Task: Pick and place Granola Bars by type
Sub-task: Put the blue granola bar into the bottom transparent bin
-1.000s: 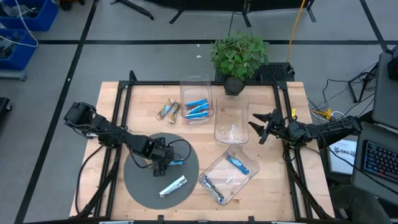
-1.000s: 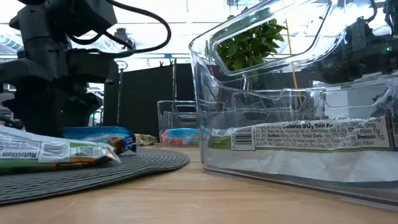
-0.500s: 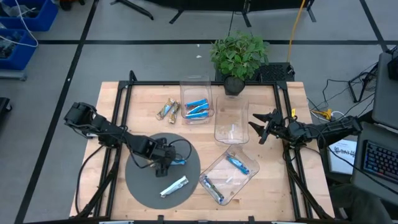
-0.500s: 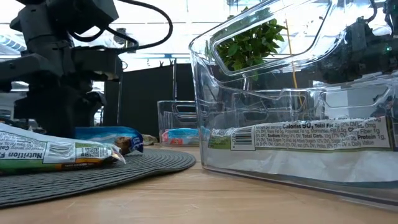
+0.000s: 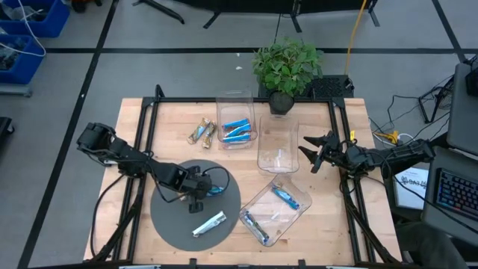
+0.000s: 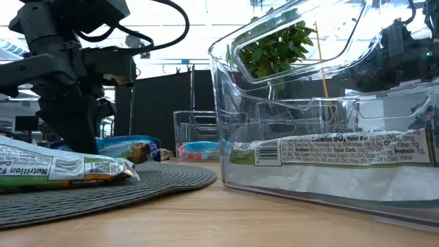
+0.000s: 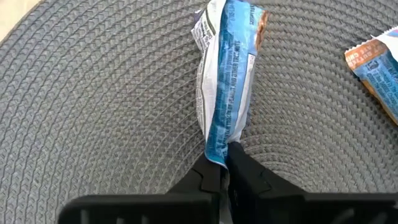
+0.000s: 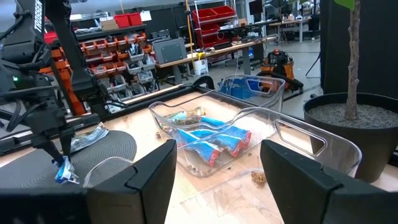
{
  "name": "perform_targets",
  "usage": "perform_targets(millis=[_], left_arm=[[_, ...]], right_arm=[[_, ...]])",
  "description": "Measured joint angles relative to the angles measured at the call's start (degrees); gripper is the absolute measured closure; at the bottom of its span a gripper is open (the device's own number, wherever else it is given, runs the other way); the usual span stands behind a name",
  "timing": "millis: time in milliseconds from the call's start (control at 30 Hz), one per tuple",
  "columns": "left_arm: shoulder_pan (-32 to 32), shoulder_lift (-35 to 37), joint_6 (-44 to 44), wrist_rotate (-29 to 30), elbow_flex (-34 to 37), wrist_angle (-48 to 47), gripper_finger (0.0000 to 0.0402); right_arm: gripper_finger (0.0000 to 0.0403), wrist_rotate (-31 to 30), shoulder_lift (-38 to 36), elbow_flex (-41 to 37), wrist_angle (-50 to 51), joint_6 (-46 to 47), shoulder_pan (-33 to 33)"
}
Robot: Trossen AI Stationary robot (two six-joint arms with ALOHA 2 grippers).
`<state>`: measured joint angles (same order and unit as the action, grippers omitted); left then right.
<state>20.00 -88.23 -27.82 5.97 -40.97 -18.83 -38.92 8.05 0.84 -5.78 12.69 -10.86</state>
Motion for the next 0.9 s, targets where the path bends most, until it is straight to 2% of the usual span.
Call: perform_targets(millis=[367,633,767,833,900], left_arm=[[-0.05,0.45,-1.67,4.82,-0.08,1.31,0.0397],[0.46,2.88,-1.13,10.18,-7.11,-4.54,0.0399],[0.45,3.13,-0.92,12.14,-12.73,-9.23,0.0400],[0.37,3.13,-0.33,12.26,-15.61,-9.52,0.0400],[0.25,3.13,0.12,13.13,-18.43,-9.39,0.0400]], right_arm=[[0.0179,-0.07,0.00,0.02,-0.02,0.35,-0.01],[0.0179,0.50,0.02,0.00,-0.74,1.97,-0.01],[0.0180,4.81,0.02,0.02,-7.16,6.14,0.02],[0.0181,9.39,0.00,0.03,-11.94,4.91,0.01],[0.0181,11.21,0.10,0.93,-15.07,4.44,-0.01]])
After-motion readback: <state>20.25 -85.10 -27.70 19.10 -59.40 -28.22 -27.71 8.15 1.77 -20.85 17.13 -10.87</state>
